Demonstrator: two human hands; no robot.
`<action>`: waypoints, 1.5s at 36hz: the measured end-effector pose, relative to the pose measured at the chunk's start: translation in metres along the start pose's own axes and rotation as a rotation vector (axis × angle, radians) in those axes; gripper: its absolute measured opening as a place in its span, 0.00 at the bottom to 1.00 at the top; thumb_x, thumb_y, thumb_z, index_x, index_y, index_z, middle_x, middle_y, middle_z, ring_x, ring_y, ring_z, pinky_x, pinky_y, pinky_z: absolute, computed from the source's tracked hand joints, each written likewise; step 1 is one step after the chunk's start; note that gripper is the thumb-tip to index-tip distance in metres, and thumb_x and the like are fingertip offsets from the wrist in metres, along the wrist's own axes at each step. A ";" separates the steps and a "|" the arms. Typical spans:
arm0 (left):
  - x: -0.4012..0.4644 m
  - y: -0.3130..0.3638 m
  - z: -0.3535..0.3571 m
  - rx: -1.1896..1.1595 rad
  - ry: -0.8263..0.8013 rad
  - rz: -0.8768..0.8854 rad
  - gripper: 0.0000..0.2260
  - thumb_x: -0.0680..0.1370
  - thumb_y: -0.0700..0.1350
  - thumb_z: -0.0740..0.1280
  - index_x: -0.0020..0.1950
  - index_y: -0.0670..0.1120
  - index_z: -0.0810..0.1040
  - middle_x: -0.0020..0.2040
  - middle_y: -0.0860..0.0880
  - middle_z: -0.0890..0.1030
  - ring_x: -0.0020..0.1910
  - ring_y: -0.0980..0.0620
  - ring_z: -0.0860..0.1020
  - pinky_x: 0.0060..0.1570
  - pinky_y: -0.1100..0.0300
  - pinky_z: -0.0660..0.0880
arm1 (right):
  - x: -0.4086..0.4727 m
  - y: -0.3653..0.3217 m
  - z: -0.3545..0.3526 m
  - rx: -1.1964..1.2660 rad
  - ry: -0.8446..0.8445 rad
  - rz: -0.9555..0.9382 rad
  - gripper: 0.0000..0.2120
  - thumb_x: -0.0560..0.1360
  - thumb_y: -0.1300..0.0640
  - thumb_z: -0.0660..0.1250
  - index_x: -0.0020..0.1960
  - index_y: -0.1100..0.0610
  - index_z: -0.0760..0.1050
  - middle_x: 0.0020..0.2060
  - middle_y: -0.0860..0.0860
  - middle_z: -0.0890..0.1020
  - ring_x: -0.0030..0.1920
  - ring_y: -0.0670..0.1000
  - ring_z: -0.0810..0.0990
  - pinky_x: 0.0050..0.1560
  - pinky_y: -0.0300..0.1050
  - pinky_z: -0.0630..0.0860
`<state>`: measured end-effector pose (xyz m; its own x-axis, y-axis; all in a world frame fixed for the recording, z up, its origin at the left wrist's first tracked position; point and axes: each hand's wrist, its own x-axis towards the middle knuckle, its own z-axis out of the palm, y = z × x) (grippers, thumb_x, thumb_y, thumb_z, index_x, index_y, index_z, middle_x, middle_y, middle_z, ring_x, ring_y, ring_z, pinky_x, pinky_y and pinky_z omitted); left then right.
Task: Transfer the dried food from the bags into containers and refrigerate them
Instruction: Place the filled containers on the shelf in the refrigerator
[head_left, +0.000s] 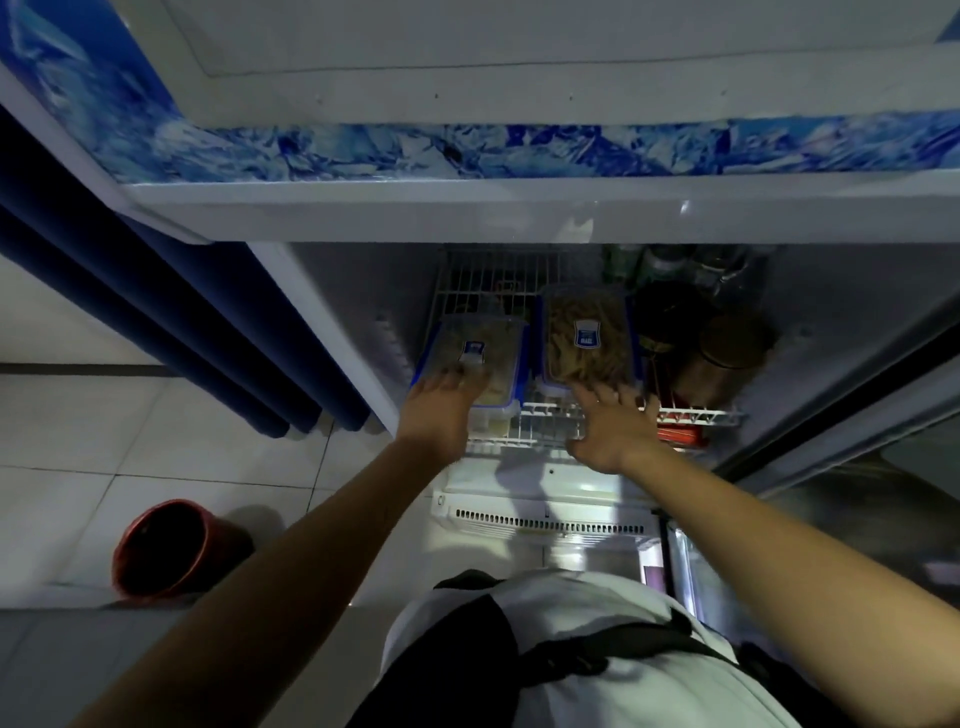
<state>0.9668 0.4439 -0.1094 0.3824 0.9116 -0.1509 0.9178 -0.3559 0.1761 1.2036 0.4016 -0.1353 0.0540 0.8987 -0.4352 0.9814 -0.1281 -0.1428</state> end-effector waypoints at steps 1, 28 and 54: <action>0.007 0.001 -0.001 0.011 -0.010 0.005 0.42 0.70 0.28 0.64 0.79 0.57 0.61 0.76 0.44 0.66 0.72 0.40 0.67 0.70 0.47 0.68 | 0.000 0.000 0.001 0.003 -0.007 0.001 0.44 0.74 0.35 0.64 0.81 0.43 0.42 0.81 0.47 0.51 0.79 0.58 0.48 0.74 0.69 0.47; 0.029 0.001 0.050 0.111 -0.067 -0.049 0.44 0.76 0.39 0.64 0.81 0.54 0.36 0.81 0.42 0.37 0.80 0.39 0.37 0.73 0.45 0.32 | 0.001 -0.002 0.016 0.089 -0.012 0.039 0.46 0.75 0.35 0.63 0.81 0.43 0.38 0.81 0.47 0.43 0.80 0.58 0.39 0.74 0.70 0.47; -0.048 -0.008 0.004 -0.037 -0.279 0.221 0.43 0.77 0.59 0.68 0.81 0.62 0.41 0.82 0.49 0.39 0.80 0.40 0.39 0.76 0.39 0.41 | -0.108 -0.052 0.032 0.197 0.194 0.150 0.42 0.75 0.36 0.63 0.80 0.39 0.42 0.81 0.46 0.41 0.80 0.56 0.38 0.74 0.70 0.43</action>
<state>0.9421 0.4024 -0.1077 0.5906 0.7201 -0.3644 0.8070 -0.5259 0.2686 1.1409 0.2978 -0.1089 0.2480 0.9246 -0.2890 0.9065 -0.3267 -0.2673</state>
